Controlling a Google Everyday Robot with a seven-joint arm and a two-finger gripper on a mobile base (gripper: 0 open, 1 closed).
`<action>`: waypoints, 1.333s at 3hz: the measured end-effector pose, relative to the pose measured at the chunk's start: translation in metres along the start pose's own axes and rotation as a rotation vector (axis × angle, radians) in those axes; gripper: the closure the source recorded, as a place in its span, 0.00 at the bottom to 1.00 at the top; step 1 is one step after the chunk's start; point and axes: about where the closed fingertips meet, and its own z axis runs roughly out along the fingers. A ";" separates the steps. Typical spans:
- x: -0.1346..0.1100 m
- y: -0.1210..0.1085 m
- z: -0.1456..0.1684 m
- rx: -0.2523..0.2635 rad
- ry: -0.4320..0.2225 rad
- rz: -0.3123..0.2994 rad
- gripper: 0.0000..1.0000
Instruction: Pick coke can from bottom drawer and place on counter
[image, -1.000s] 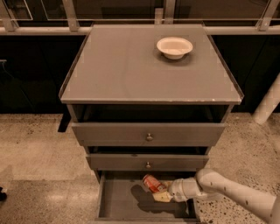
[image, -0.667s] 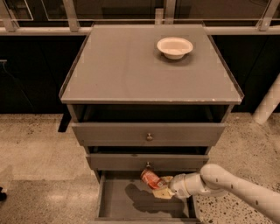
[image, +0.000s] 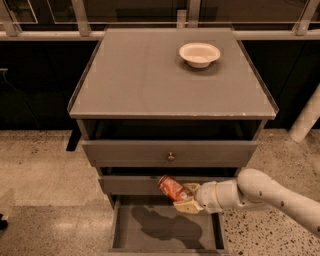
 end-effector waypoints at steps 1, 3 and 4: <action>0.000 0.000 0.000 0.000 0.000 0.000 1.00; -0.045 0.041 -0.021 0.002 -0.033 -0.137 1.00; -0.082 0.074 -0.047 0.036 -0.025 -0.226 1.00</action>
Offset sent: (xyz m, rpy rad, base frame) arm -0.0093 0.0158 0.0365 0.0332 -0.0717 0.0649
